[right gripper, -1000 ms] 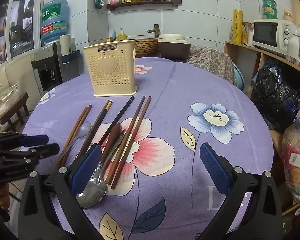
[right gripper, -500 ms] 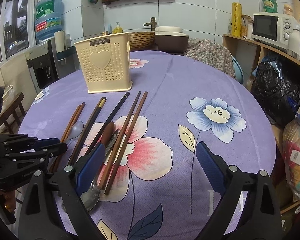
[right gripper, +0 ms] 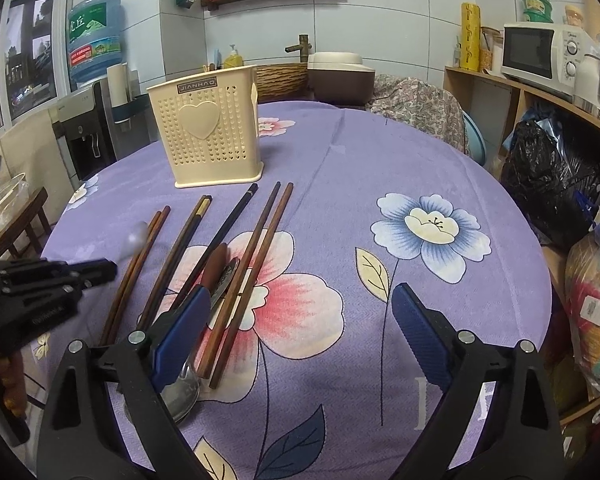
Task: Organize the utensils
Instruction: 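Lower the left gripper over the clear plastic spoon and close on its handle, then lift the clear spoon with the left gripper while the right gripper grasps a brown chopstick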
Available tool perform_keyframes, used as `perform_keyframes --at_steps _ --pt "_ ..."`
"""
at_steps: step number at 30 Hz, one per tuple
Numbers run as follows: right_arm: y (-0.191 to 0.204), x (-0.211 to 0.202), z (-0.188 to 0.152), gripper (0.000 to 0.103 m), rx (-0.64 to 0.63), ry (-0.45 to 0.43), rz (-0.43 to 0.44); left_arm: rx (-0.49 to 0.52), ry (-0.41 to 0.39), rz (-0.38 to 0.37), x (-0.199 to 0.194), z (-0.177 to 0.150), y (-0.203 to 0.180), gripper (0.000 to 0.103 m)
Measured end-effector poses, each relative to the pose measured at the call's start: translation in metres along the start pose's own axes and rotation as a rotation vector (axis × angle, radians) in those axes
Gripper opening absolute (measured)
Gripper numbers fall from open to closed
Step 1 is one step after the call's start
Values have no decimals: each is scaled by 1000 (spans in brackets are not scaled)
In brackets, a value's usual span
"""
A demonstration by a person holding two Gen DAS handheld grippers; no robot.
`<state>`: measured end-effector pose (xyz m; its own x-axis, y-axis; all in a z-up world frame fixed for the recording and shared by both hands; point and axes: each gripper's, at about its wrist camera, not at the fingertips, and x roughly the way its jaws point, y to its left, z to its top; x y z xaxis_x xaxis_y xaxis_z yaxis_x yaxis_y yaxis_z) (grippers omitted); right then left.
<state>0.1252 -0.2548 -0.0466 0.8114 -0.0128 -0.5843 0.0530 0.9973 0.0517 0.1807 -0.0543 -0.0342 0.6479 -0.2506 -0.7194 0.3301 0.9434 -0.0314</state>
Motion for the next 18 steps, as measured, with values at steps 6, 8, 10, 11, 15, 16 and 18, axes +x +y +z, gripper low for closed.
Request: perform_keyframes --at_steps 6,8,10,11,15,16,18 --pt "-1 7 6 91 2 18 13 -107 40 82 12 2 47 9" --pt "0 13 8 91 -7 31 12 -131 69 85 21 1 54 9" --pt "1 20 10 91 -20 46 12 -136 75 94 26 0 55 9" --pt "0 23 11 91 -18 56 20 -138 70 96 28 -1 55 9" --pt "-4 40 16 87 16 109 50 -140 78 92 33 1 55 12" --pt "-5 43 17 85 16 118 54 -139 74 91 31 0 55 15" --pt "-5 48 19 77 15 128 53 -142 68 91 28 -1 57 40"
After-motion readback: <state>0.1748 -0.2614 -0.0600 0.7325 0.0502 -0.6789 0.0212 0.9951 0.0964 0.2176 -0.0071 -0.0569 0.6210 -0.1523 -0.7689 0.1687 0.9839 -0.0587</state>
